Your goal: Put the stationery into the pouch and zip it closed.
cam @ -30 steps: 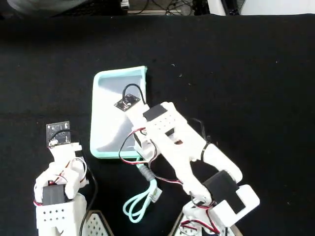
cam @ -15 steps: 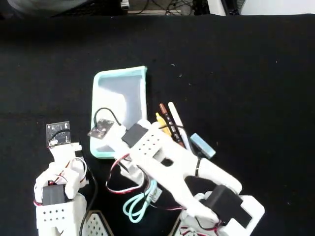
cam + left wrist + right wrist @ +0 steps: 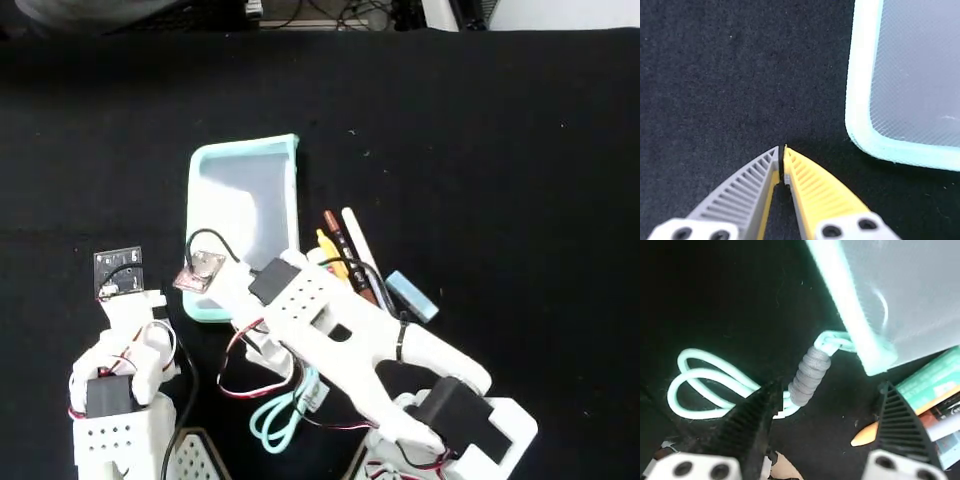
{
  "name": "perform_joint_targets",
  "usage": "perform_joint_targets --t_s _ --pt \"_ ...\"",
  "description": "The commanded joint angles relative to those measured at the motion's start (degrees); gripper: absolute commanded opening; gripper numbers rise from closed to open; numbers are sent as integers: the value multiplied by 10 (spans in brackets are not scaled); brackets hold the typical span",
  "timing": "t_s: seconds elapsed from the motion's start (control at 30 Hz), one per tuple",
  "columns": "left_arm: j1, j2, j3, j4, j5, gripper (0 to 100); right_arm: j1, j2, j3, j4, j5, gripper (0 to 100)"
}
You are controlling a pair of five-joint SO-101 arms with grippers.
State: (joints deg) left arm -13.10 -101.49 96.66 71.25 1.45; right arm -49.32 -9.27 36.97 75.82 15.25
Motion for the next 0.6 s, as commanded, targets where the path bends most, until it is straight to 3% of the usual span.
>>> perform_joint_targets --t_s 0.0,0.23,0.57 --pt "0 -3 8 4 0 30 -6 28 -2 -9 7 297" --pt "0 -3 8 4 0 30 -6 120 -31 -6 32 296" --pt "0 -3 8 4 0 30 -5 132 -55 -8 33 271"
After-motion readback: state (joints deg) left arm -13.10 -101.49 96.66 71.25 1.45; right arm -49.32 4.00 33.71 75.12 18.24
